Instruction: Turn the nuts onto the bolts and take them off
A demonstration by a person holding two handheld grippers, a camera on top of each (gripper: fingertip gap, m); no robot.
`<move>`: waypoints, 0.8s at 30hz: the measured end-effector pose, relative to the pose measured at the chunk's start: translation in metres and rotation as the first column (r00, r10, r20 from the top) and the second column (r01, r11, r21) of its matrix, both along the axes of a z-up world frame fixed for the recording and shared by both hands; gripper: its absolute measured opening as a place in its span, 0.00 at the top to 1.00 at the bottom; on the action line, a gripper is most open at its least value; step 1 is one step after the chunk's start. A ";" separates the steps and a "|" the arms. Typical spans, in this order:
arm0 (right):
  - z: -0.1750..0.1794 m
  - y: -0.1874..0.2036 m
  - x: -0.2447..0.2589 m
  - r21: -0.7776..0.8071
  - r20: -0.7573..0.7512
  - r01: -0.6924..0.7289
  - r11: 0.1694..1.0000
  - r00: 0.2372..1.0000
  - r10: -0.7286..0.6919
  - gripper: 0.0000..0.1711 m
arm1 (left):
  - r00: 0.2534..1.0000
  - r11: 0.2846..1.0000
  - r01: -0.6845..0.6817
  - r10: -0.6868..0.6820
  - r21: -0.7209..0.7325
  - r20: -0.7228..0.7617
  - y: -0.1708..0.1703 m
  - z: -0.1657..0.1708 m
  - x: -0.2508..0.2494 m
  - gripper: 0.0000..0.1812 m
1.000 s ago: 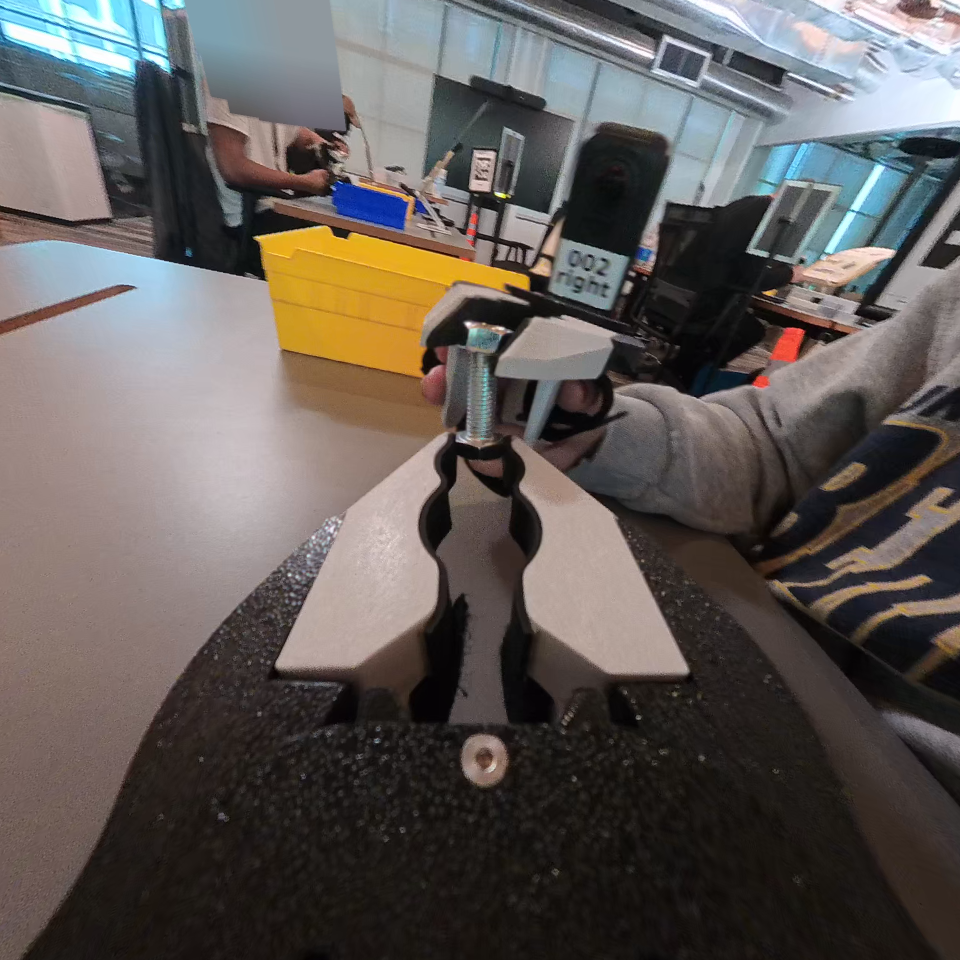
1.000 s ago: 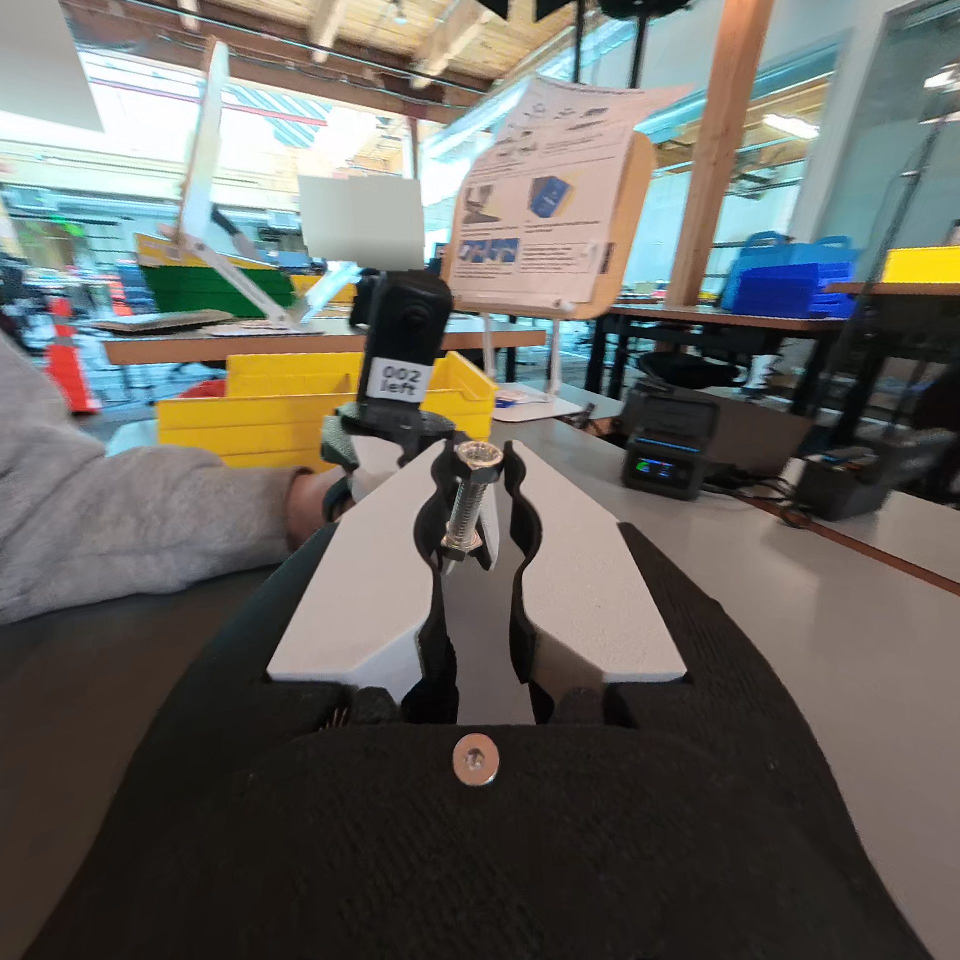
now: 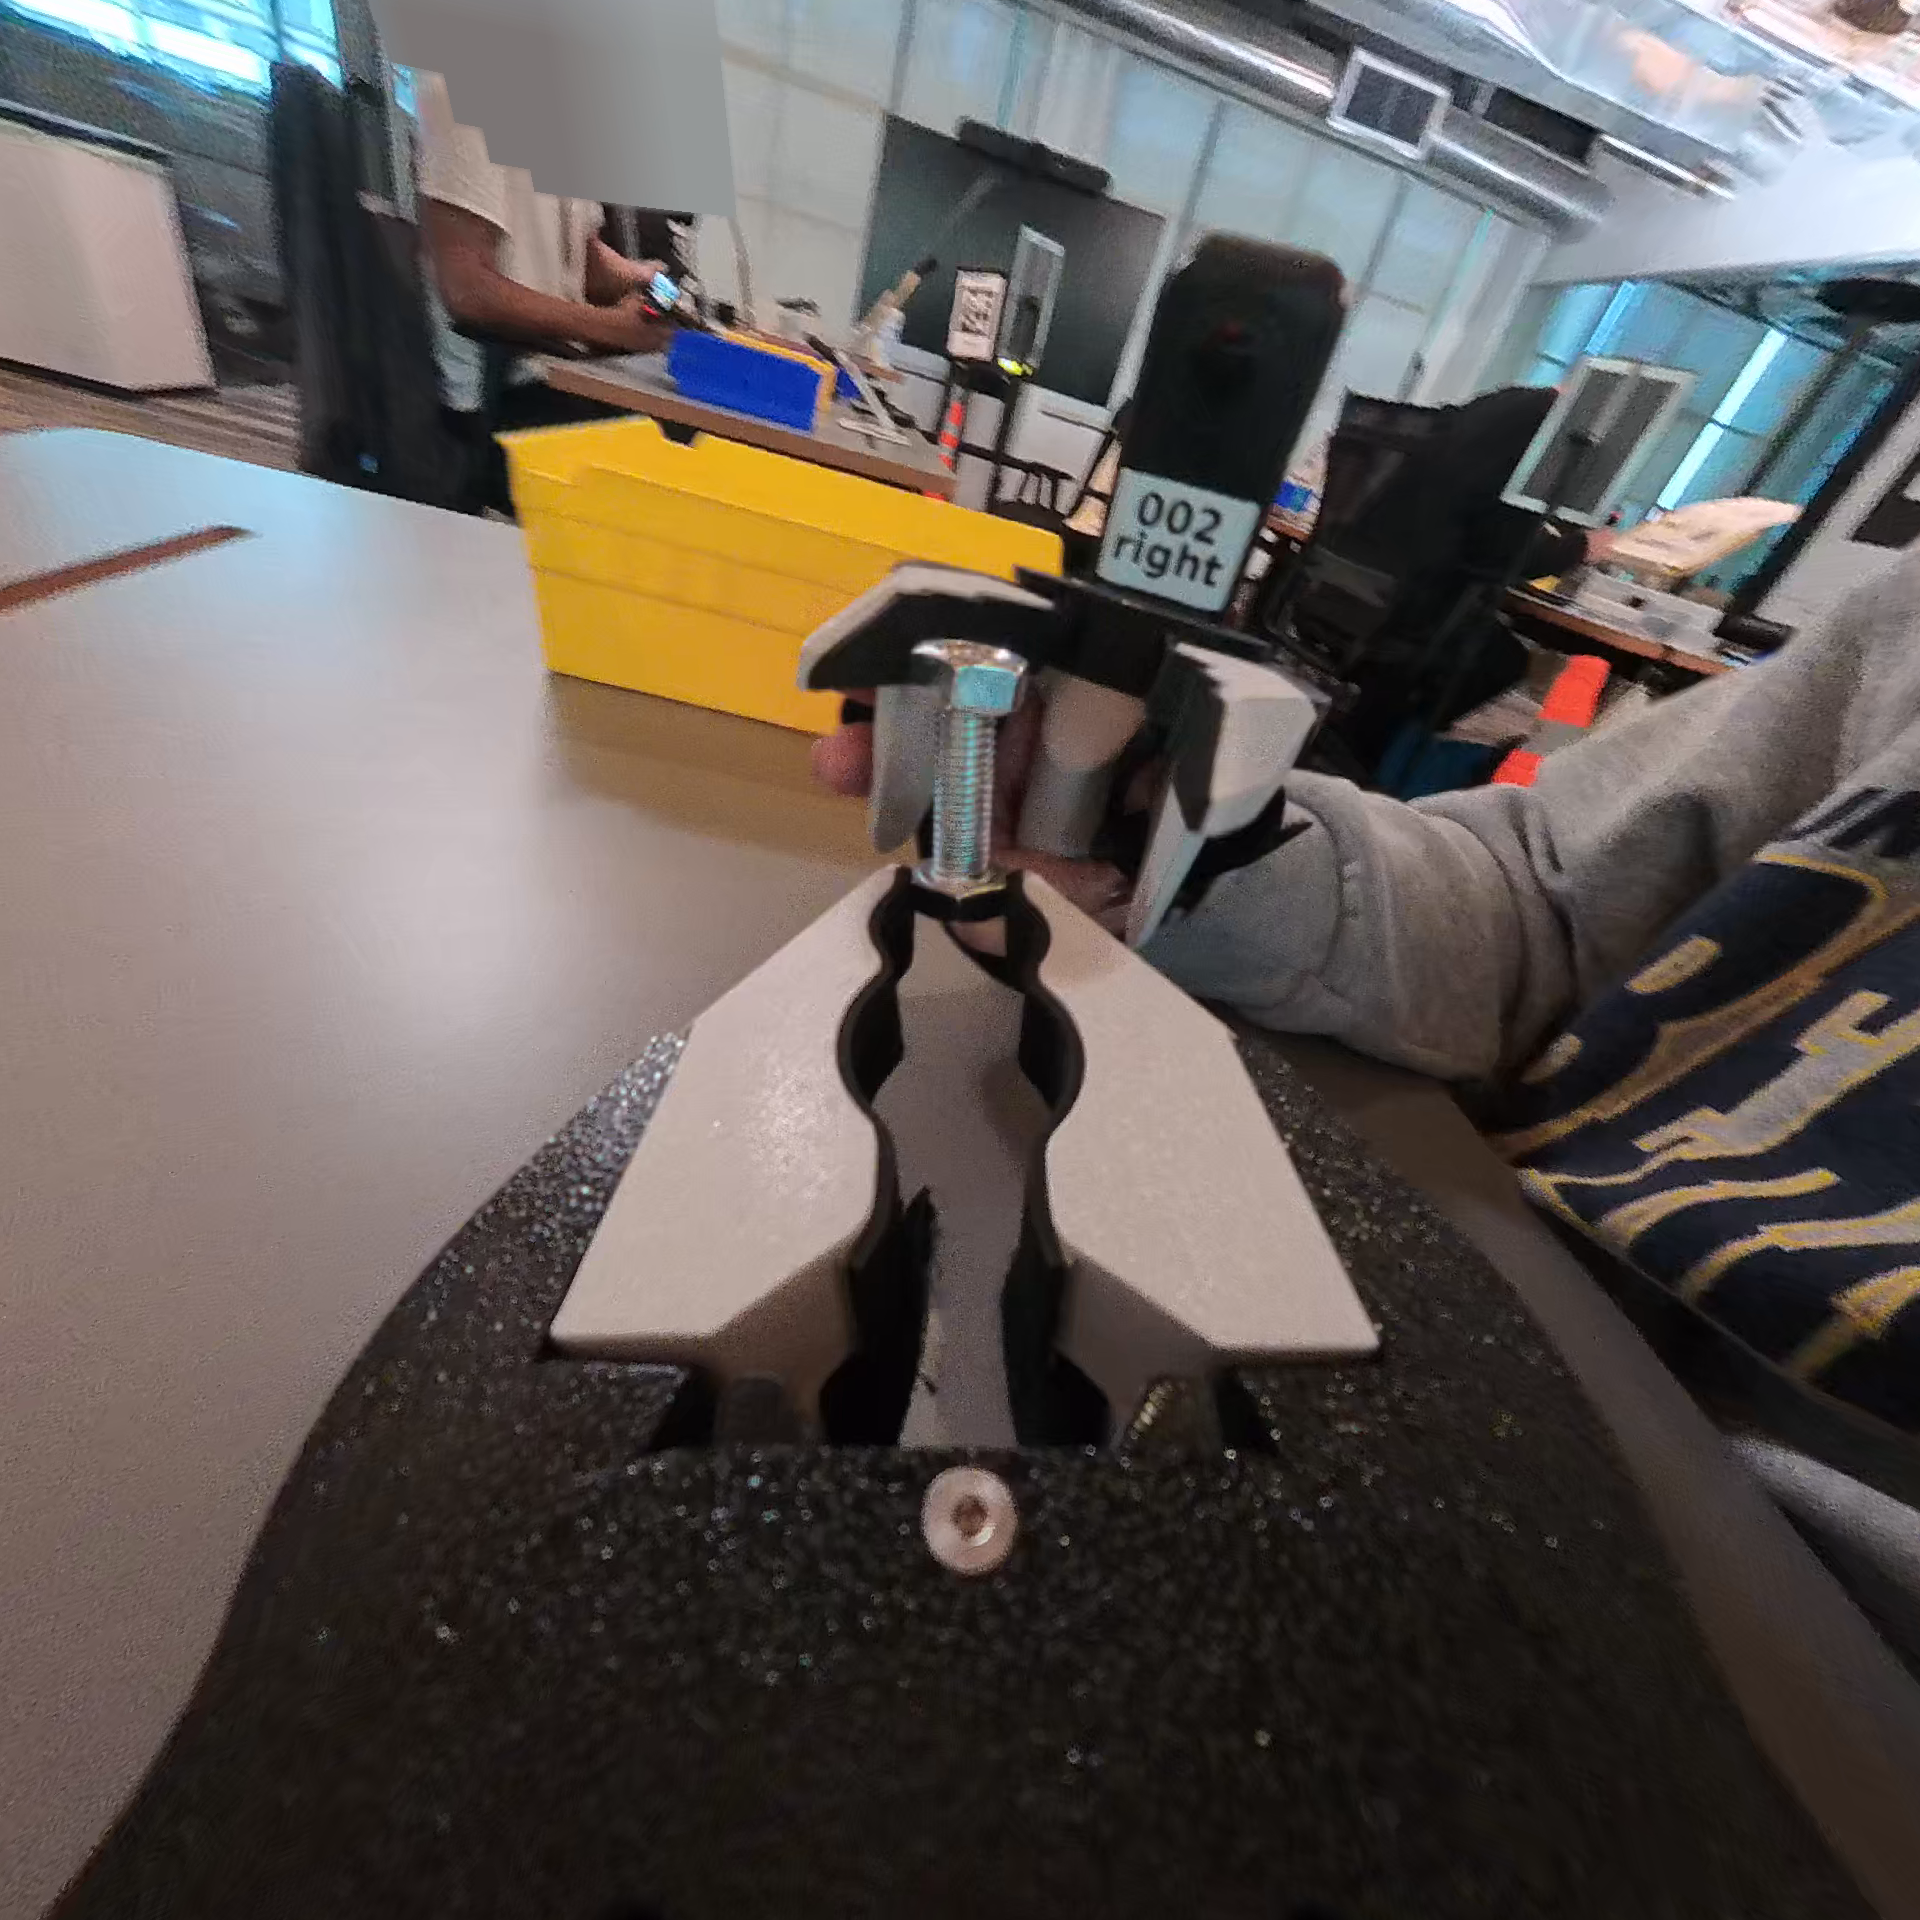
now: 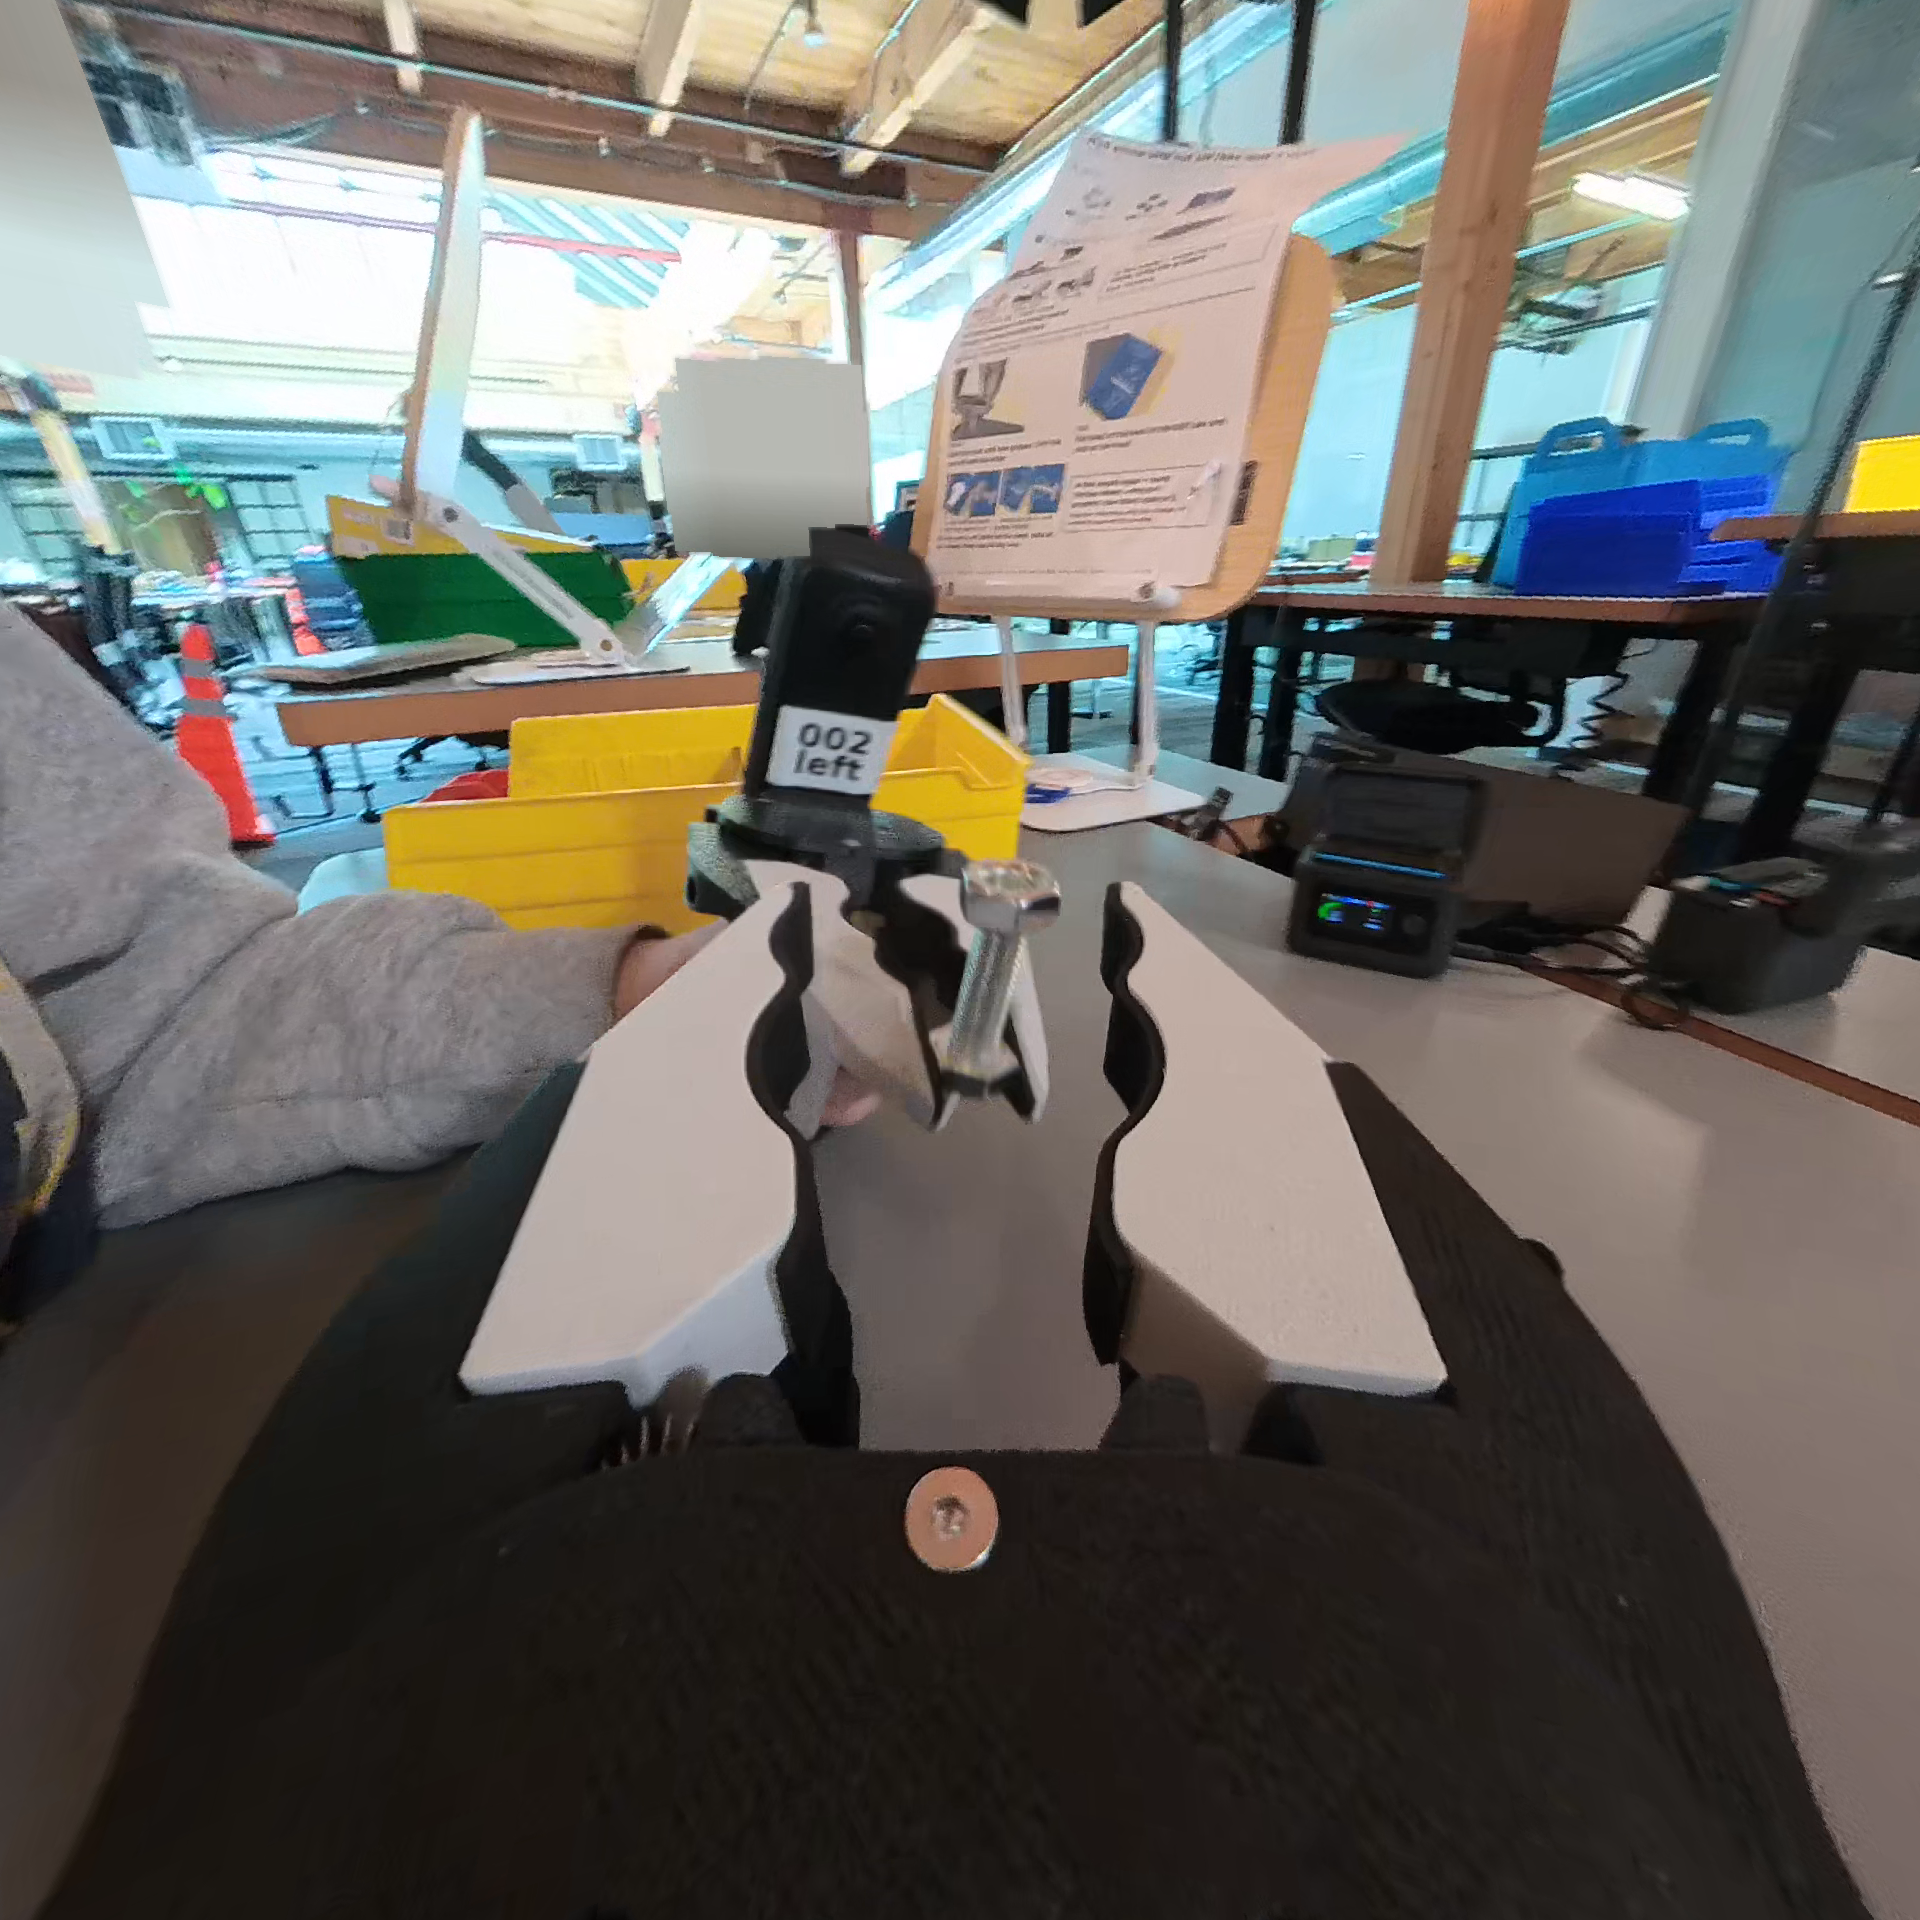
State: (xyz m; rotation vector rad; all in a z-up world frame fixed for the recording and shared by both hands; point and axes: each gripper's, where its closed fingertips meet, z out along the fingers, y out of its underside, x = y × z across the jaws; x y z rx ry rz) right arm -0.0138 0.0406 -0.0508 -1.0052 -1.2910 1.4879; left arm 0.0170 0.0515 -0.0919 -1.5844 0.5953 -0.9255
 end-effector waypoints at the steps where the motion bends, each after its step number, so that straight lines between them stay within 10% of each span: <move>1: -0.001 -0.007 -0.001 0.013 0.000 -0.029 0.999 1.000 0.029 0.68 | 1.000 1.000 0.019 -0.019 -0.010 -0.016 -0.001 -0.003 0.006 0.92; 15: -0.010 0.007 0.004 0.054 0.035 0.014 0.998 0.999 -0.015 0.83 | 0.998 0.998 -0.057 0.057 -0.017 -0.004 0.007 -0.003 -0.008 0.92; 24: -0.011 0.078 -0.004 0.167 -0.158 0.632 0.756 0.774 -0.613 0.87 | 0.875 0.872 -0.482 0.484 0.089 0.003 0.033 0.007 -0.059 0.92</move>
